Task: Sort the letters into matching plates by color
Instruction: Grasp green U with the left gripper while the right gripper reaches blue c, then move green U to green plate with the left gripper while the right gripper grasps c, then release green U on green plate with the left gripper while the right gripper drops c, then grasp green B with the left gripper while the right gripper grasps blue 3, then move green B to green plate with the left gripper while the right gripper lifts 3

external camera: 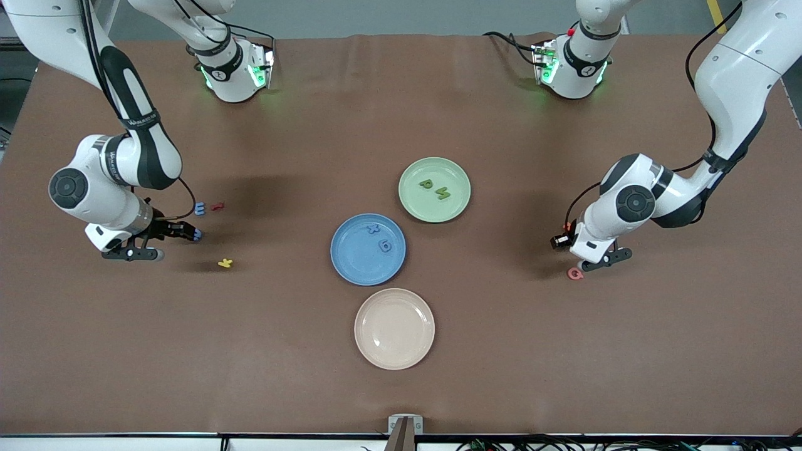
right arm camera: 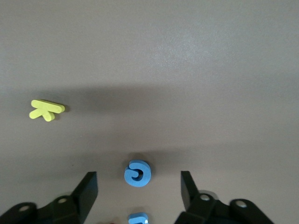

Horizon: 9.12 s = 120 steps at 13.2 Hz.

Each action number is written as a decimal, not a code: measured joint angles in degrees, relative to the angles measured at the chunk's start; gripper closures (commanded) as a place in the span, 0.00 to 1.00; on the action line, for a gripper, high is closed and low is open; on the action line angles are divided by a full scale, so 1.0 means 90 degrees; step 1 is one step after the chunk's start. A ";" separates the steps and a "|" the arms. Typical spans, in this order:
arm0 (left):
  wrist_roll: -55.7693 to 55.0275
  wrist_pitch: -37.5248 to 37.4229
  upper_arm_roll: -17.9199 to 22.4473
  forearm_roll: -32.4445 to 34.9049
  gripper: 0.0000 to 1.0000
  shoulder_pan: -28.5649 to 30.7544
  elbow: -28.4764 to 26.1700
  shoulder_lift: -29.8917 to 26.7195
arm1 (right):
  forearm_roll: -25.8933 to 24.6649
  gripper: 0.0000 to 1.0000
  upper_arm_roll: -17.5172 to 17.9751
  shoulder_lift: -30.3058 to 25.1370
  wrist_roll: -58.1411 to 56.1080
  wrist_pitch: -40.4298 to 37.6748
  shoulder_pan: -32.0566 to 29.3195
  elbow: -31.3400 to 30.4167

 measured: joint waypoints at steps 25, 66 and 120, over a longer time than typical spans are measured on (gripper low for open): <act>-0.2682 -0.0327 -0.1823 -0.0013 1.00 -0.1482 0.0327 -0.0180 | 0.0002 0.79 0.0080 0.0551 0.0004 0.0631 -0.0008 -0.0333; 0.2005 -0.0596 -0.1224 0.0003 0.20 0.1502 0.0214 -0.0227 | 0.0707 0.00 0.0004 -0.0446 0.3796 -0.4538 0.2465 0.2779; -0.0903 -0.0620 -0.2215 0.0409 1.00 0.0194 0.0081 0.0076 | 0.0037 0.84 0.0139 -0.0207 -0.1775 0.0862 -0.0266 -0.1616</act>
